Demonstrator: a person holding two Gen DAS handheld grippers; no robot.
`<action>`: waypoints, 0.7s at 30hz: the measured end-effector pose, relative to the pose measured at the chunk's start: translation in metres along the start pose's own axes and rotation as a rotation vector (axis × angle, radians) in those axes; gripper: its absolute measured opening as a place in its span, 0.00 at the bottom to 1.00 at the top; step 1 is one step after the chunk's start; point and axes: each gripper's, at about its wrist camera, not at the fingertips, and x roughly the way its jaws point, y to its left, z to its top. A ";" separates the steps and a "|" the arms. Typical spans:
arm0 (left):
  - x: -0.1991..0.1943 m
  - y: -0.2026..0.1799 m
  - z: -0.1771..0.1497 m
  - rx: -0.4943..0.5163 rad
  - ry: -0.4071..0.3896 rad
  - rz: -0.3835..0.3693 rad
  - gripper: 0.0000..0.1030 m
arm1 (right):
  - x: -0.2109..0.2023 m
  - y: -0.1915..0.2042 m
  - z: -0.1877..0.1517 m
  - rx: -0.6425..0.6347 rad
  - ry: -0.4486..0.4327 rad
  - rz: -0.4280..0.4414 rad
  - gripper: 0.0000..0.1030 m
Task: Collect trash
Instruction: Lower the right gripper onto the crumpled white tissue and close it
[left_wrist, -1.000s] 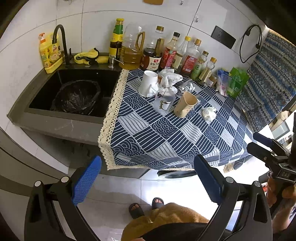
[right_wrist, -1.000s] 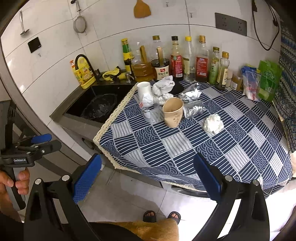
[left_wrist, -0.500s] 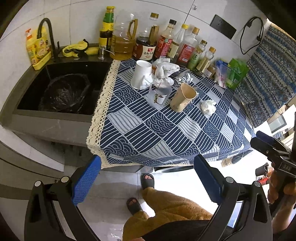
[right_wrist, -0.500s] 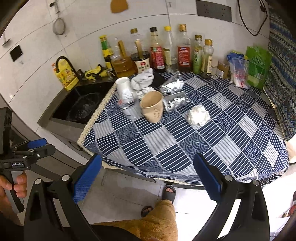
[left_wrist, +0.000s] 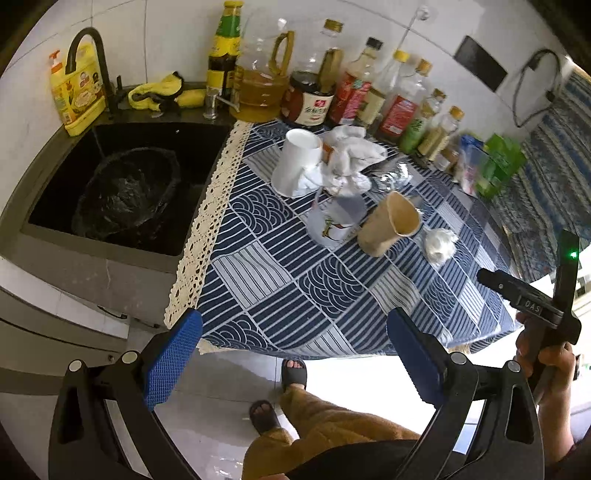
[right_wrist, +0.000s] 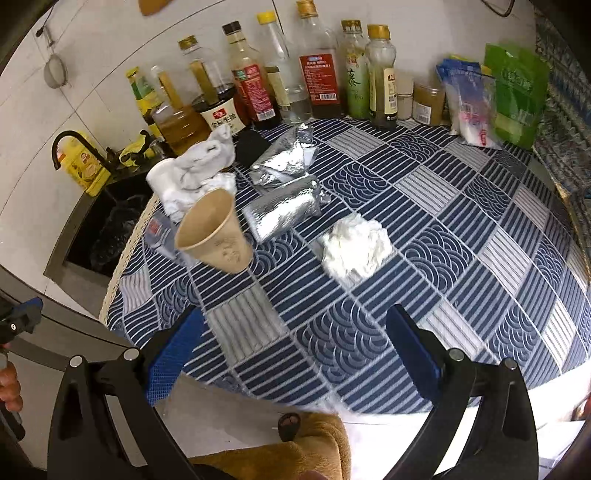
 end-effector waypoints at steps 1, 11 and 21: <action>0.007 0.000 0.002 -0.005 0.017 0.014 0.94 | 0.005 -0.003 0.005 -0.022 -0.008 -0.017 0.95; 0.079 -0.007 0.015 -0.019 0.159 0.100 0.94 | 0.079 -0.047 0.035 0.024 0.044 0.028 0.95; 0.123 -0.043 0.036 0.039 0.179 0.130 0.94 | 0.104 -0.072 0.047 0.012 0.035 0.103 0.76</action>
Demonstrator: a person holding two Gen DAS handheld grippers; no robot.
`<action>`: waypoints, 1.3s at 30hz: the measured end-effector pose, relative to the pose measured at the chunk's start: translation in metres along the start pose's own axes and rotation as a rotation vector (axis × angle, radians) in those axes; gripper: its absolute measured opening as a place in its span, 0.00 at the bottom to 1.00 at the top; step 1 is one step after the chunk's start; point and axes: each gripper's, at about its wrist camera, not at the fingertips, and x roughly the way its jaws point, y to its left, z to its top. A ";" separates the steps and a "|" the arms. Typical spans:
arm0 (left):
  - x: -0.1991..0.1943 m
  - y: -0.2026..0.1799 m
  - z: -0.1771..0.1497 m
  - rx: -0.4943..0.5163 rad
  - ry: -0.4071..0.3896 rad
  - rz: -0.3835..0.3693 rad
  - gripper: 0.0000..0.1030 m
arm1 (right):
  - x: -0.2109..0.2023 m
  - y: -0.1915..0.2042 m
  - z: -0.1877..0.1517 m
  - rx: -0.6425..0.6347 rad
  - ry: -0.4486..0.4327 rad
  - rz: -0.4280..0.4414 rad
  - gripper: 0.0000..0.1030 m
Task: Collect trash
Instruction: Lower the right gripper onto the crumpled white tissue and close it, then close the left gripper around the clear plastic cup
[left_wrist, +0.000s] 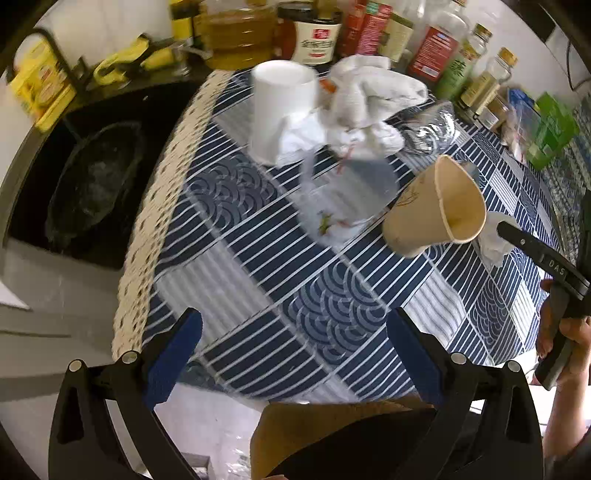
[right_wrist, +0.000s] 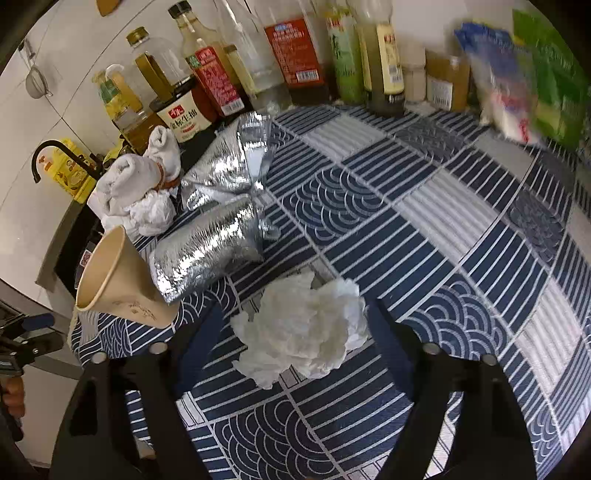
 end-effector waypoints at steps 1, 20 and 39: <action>0.001 -0.003 0.003 0.000 -0.004 0.003 0.94 | 0.001 -0.002 -0.001 0.009 -0.002 0.021 0.76; -0.009 -0.024 0.056 0.009 -0.076 0.057 0.94 | 0.008 -0.008 -0.008 -0.053 -0.016 0.045 0.41; 0.041 -0.021 0.101 -0.147 0.172 -0.126 0.94 | -0.071 0.005 0.008 -0.080 -0.195 0.051 0.23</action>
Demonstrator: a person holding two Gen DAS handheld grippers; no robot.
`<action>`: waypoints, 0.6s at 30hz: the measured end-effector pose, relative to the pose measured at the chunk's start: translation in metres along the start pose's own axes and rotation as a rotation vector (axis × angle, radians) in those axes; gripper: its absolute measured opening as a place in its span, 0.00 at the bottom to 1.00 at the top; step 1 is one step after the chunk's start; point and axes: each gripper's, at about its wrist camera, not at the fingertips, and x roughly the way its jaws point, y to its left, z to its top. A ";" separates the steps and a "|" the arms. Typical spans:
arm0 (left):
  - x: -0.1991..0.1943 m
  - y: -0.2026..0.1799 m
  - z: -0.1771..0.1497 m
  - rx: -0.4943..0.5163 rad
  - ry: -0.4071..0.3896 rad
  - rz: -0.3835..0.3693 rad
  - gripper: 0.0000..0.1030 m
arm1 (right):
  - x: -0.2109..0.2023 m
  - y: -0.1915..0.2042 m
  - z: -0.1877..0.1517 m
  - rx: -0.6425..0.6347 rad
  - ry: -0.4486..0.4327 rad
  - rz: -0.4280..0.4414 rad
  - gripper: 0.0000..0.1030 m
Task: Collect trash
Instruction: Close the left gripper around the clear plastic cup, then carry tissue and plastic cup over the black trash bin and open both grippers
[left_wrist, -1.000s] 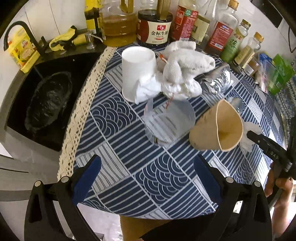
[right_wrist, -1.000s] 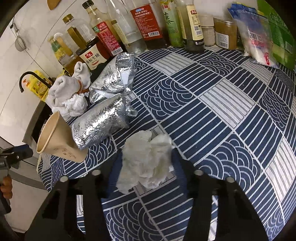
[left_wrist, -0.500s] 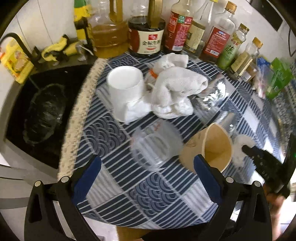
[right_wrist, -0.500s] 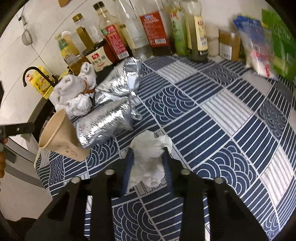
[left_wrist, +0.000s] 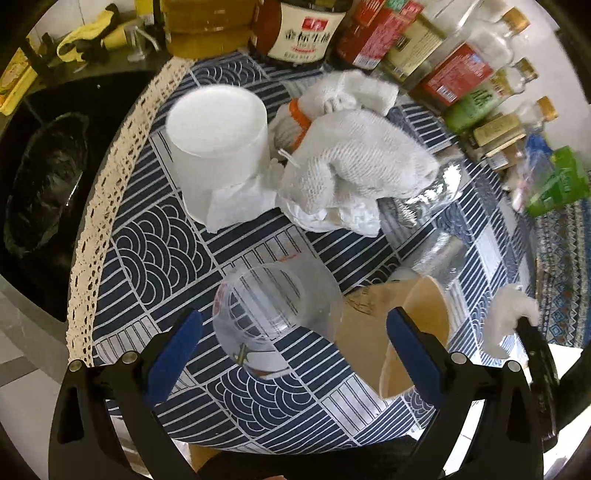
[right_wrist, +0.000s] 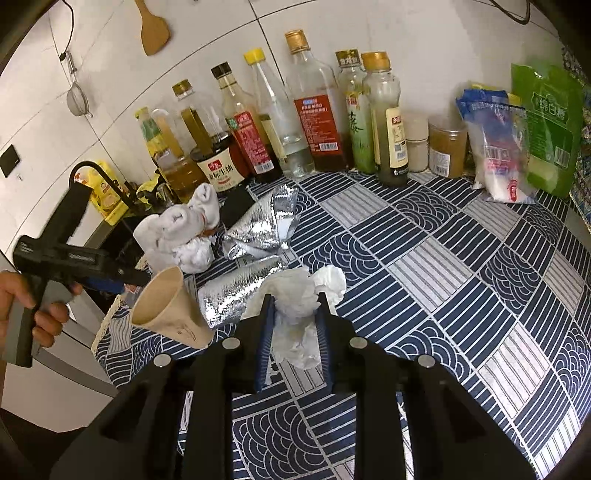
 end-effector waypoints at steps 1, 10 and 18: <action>0.008 -0.004 0.000 0.020 0.036 0.010 0.94 | -0.001 -0.002 0.001 0.013 -0.004 0.008 0.23; 0.025 0.002 0.005 -0.009 0.040 0.099 0.81 | -0.002 -0.004 0.002 0.043 -0.015 0.049 0.23; 0.023 0.020 -0.002 -0.040 0.006 0.051 0.54 | 0.007 0.005 0.006 0.009 0.000 0.076 0.23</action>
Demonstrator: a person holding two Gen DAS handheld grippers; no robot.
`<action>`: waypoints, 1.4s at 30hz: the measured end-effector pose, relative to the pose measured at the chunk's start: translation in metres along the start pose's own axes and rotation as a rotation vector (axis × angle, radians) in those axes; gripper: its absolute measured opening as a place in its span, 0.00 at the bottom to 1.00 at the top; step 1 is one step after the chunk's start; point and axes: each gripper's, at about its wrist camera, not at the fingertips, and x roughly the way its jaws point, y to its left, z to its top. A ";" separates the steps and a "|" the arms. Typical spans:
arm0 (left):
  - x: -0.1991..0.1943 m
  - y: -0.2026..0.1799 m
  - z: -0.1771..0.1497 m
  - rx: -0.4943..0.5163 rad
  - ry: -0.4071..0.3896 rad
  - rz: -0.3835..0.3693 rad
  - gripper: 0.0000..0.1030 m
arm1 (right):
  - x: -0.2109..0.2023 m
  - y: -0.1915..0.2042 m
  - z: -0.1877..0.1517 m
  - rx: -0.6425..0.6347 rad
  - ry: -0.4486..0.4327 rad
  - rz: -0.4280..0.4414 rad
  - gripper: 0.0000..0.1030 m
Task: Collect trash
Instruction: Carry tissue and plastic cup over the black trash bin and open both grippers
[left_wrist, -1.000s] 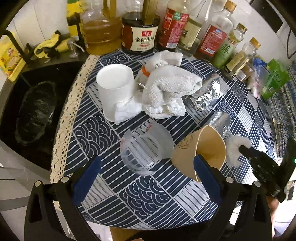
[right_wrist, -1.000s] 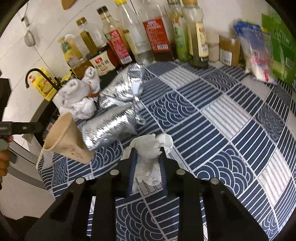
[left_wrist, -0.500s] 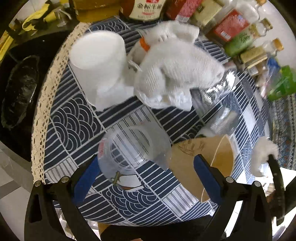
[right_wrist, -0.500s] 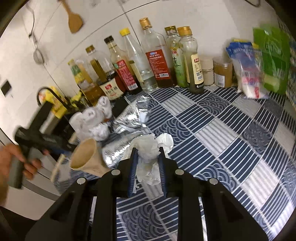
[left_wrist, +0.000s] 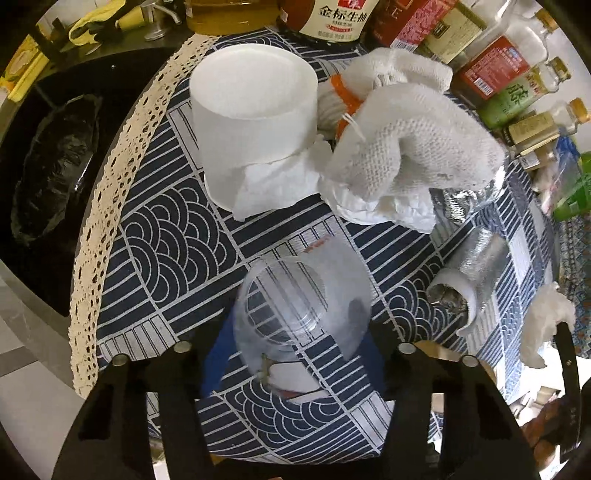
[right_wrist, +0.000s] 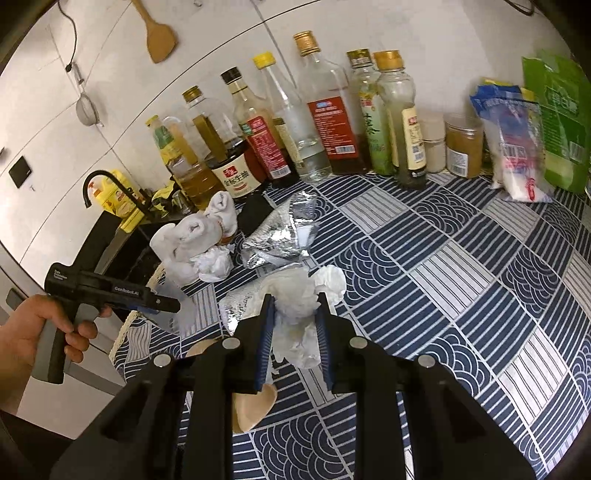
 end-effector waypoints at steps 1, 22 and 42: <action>-0.001 0.002 -0.001 -0.003 -0.004 -0.006 0.53 | 0.001 0.001 0.001 -0.004 0.001 0.003 0.23; -0.079 0.075 -0.028 -0.072 -0.162 -0.145 0.50 | 0.033 0.084 0.024 -0.156 0.066 0.085 0.23; -0.112 0.254 -0.014 -0.140 -0.201 -0.260 0.52 | 0.152 0.310 0.022 -0.267 0.224 0.141 0.23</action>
